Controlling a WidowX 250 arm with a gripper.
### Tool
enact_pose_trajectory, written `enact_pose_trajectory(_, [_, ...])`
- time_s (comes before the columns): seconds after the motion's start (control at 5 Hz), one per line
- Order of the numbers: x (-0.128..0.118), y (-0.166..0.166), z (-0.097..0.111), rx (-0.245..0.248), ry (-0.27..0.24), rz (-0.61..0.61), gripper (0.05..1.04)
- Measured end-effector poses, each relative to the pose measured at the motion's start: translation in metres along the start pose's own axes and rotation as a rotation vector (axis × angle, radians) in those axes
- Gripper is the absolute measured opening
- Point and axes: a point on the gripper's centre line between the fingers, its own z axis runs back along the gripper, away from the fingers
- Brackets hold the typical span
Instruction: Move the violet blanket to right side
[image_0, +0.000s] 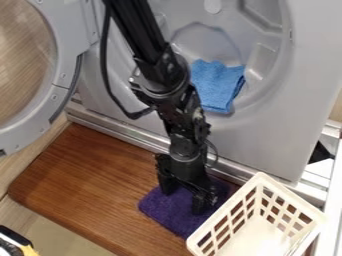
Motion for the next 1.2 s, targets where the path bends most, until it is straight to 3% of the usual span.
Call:
enact_pose_trajectory(0.4, [0.000, -0.007, 0.001, 0.005, -0.001, -0.033, 1.000])
enact_pose_trajectory(0.6, [-0.003, -0.007, 0.013, 0.020, -0.026, -0.046, 0.999])
enact_pose_trajectory(1.0, [0.003, -0.013, 0.052, 0.044, -0.162, -0.100, 0.999])
enact_pose_trajectory(1.2, [0.003, -0.014, 0.067, 0.048, -0.194, -0.108, 0.999])
